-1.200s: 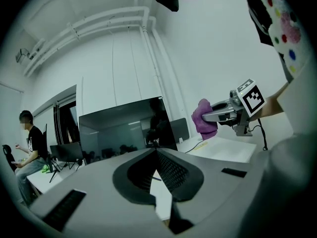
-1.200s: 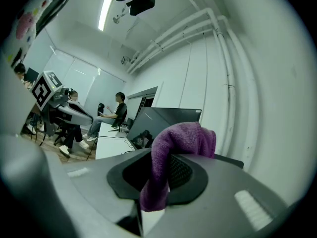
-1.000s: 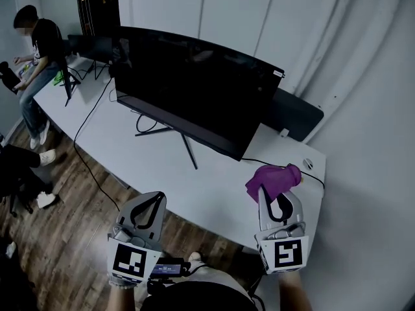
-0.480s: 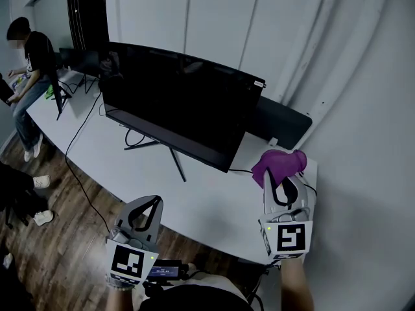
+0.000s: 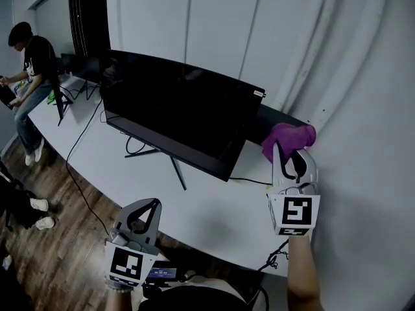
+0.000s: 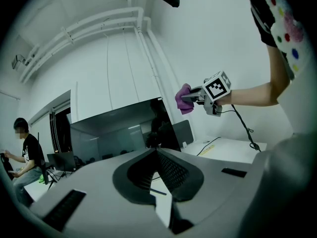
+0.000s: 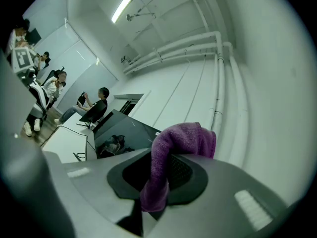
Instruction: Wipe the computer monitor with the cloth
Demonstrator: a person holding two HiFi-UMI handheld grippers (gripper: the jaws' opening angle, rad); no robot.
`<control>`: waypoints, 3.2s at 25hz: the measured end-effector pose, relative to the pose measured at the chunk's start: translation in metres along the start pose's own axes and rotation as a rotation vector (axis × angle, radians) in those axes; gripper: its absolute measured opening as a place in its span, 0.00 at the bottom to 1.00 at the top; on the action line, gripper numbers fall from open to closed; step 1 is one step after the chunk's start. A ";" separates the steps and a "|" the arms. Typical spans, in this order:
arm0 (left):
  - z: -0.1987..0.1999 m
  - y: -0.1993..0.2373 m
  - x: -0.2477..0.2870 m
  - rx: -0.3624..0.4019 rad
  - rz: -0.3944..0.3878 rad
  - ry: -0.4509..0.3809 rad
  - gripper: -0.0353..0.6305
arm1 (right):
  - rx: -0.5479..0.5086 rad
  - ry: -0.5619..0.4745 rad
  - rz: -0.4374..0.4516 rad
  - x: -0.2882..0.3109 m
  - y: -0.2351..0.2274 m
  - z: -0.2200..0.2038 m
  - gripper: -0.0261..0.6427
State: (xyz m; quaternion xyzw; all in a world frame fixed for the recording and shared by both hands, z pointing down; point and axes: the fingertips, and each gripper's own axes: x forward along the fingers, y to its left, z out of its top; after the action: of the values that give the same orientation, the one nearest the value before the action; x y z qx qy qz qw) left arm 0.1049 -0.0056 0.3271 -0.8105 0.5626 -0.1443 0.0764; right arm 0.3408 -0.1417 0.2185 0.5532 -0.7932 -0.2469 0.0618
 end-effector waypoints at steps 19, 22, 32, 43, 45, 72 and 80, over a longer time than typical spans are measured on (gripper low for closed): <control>-0.013 0.041 0.021 0.016 -0.031 -0.001 0.06 | -0.110 0.040 -0.083 0.099 -0.019 0.013 0.15; -0.015 0.049 0.025 0.013 -0.041 -0.002 0.06 | -0.097 0.044 -0.080 0.107 -0.016 0.014 0.15; -0.024 0.070 0.046 -0.002 -0.089 -0.011 0.06 | -0.096 0.077 -0.087 0.113 -0.003 0.007 0.15; -0.031 0.069 0.052 -0.024 -0.104 -0.005 0.06 | -0.084 0.126 -0.060 0.105 0.013 -0.014 0.15; -0.032 0.069 0.051 -0.024 -0.102 -0.002 0.06 | -0.078 0.138 -0.053 0.103 0.017 -0.020 0.15; -0.049 0.068 0.052 -0.022 -0.098 0.048 0.06 | 0.048 0.310 0.027 0.069 0.079 -0.103 0.15; -0.058 0.076 0.045 -0.027 -0.080 0.070 0.06 | 0.064 0.402 0.066 0.052 0.107 -0.139 0.15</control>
State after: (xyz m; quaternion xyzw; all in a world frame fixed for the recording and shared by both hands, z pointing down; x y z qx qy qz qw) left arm 0.0331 -0.0725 0.3672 -0.8278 0.5338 -0.1681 0.0400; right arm 0.2820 -0.2057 0.3800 0.5669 -0.7900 -0.1042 0.2091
